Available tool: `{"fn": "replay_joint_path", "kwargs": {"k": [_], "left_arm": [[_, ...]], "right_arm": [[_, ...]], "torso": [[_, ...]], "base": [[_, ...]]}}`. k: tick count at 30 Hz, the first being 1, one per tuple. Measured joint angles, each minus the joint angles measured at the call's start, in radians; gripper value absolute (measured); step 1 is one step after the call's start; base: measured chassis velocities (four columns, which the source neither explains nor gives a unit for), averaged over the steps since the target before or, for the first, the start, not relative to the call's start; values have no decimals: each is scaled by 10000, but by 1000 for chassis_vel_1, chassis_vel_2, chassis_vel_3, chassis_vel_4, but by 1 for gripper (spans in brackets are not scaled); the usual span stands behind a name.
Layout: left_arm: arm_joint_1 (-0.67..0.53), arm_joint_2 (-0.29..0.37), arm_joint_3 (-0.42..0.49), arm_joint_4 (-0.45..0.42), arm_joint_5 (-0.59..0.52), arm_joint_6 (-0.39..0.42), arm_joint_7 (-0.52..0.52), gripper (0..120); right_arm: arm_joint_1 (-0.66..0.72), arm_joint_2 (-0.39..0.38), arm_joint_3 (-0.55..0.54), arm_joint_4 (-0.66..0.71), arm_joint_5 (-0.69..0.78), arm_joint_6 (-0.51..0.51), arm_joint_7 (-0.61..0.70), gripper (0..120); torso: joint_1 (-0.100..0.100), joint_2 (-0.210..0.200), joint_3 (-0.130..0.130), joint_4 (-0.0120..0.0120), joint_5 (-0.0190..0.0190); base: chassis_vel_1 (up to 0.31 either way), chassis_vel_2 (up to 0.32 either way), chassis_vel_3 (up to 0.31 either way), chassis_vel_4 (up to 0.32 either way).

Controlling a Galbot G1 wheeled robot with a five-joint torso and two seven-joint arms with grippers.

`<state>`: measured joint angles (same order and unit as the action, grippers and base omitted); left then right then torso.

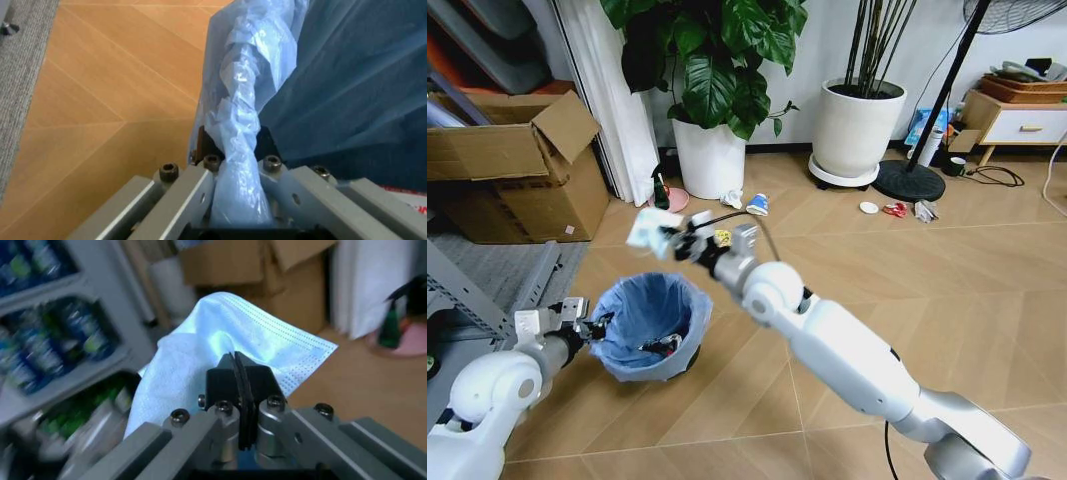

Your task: Pick up the trash bin and place the garbage on the floor into it.

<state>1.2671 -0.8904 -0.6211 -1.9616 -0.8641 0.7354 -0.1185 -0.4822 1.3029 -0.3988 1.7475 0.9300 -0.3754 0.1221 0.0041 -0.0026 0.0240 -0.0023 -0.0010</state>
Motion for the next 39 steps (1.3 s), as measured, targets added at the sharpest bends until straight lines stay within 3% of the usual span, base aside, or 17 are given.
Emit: {"fn": "replay_joint_path", "kwargs": {"k": [9, 17, 23, 27, 29, 32, 38, 39], "left_arm": [[-344, 54, 53, 211, -80, -1, -29, 0], [-492, -60, 44, 320, -68, 0, -35, 0], [-513, -131, 53, 332, -47, 0, -44, 0], [-495, -197, 44, 378, 58, 0, -28, 0], [-489, -220, 38, 381, 72, 0, -24, 0], [-423, -270, 5, 349, 92, 0, -20, 0], [-372, -264, -56, 274, 96, 0, -15, 0], [-350, -247, -97, 221, 96, 0, -12, 0]], "right_arm": [[19, -160, -692, -76, -33, -410, -79, 0], [94, -164, -847, -255, -210, -378, -64, 35], [103, -115, -716, -293, -335, -205, 58, 52], [-80, -135, 124, -206, -704, -160, 582, 70], [-151, -183, 332, -185, -801, -160, 664, 73], [-529, -416, 1202, -161, -1254, -172, 1071, 90], [-980, -690, 2096, -309, -1893, -220, 1140, 98], [-1284, -903, 2661, -399, -2248, -253, 1139, 100]], "torso": [[0, 0, 0, 0, 1], [0, 0, 0, 0, 1], [0, 0, 0, 1, 1], [0, 0, -1, 2, 2], [0, 0, 0, 1, 2], [0, 1, -1, 0, 3], [0, 1, 0, 1, 3], [0, 2, -1, 0, 5]], "base": [[0, 0, 0, 0], [0, 0, 0, 0], [0, 0, 0, 0], [0, 0, 0, 0], [0, 0, 0, 0], [0, 0, 0, 0], [0, 0, 0, 0], [0, 0, 0, 0]]}}
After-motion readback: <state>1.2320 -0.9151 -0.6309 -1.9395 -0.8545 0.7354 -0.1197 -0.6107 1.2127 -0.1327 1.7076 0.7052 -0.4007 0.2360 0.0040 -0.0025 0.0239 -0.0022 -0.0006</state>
